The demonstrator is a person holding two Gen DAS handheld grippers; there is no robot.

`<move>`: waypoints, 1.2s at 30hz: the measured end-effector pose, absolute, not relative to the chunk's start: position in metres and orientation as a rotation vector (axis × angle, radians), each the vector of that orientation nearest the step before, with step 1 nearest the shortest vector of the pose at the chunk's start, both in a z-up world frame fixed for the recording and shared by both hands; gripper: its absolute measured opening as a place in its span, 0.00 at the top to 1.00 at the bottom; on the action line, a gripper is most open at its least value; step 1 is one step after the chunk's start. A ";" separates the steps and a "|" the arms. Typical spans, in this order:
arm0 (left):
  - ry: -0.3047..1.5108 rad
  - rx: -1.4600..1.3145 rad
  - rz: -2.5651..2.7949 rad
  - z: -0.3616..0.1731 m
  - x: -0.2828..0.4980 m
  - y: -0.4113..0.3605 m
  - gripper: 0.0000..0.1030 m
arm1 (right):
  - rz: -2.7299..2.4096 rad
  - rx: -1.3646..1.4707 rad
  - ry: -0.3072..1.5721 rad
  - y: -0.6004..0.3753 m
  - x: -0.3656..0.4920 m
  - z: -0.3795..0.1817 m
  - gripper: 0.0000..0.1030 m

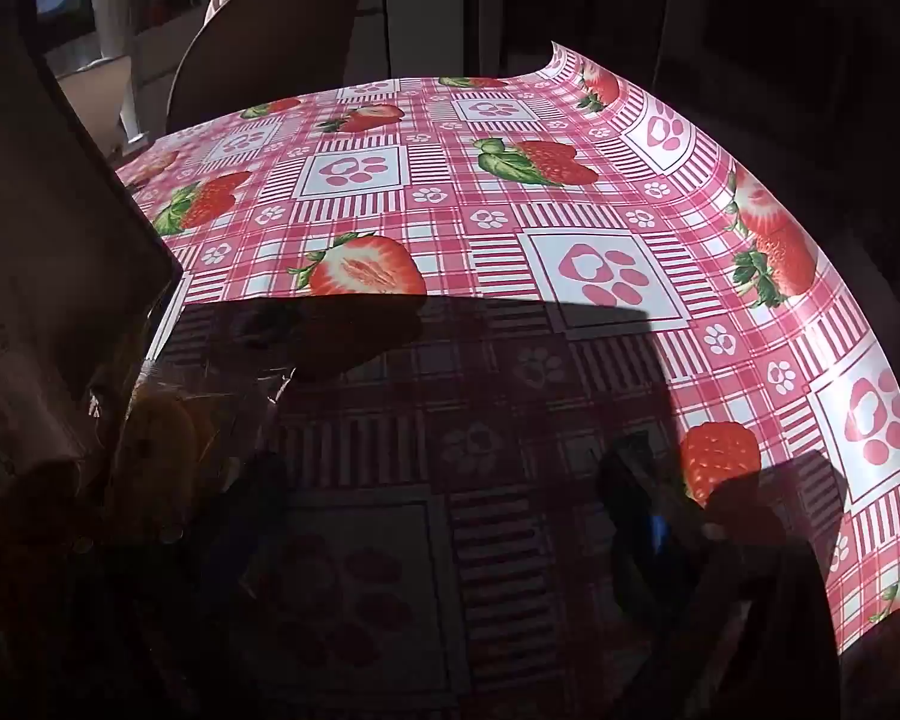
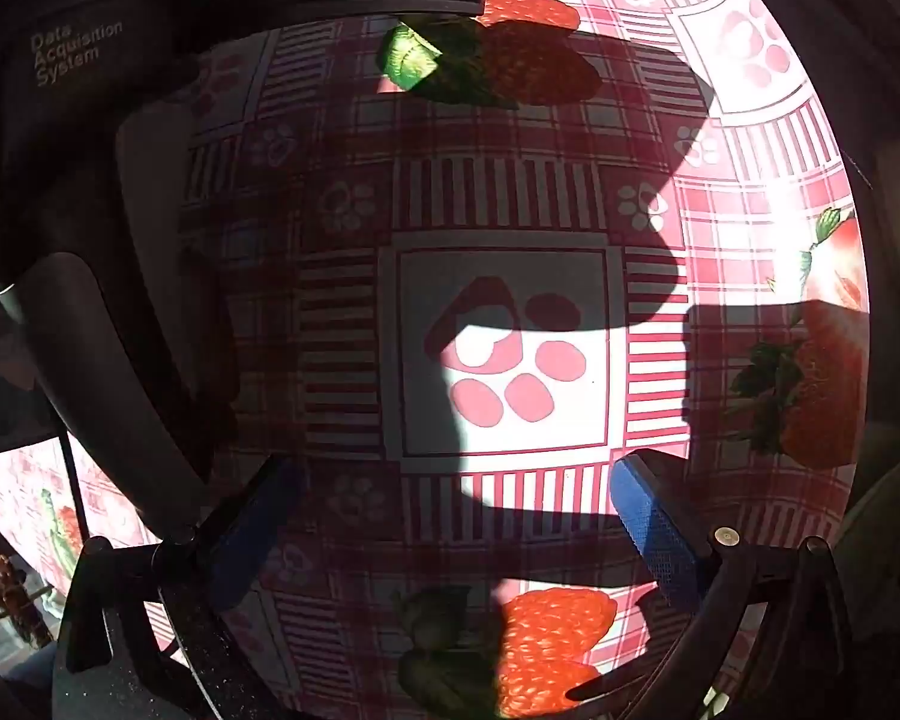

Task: Organize snacks

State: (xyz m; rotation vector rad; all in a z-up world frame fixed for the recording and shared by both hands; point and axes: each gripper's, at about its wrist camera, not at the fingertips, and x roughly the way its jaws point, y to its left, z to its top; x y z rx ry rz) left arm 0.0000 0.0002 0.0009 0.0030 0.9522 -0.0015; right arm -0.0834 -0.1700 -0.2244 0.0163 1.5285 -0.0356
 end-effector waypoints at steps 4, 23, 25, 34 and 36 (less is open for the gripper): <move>0.952 0.003 -0.002 0.000 -0.001 0.000 0.00 | -0.036 0.019 1.543 -0.171 -0.083 -0.224 0.00; 0.952 0.003 -0.002 0.001 -0.001 0.000 0.00 | -0.025 0.014 1.522 -0.171 -0.094 -0.228 0.00; 0.952 0.003 -0.002 0.000 -0.001 0.000 0.00 | -0.024 0.014 1.522 -0.170 -0.096 -0.228 0.00; 0.952 0.003 -0.002 -0.002 0.003 -0.001 0.00 | -0.020 0.025 1.519 -0.171 -0.092 -0.227 0.00; 0.952 0.003 -0.002 -0.002 0.002 -0.001 0.00 | -0.027 0.023 1.545 -0.171 -0.088 -0.228 0.00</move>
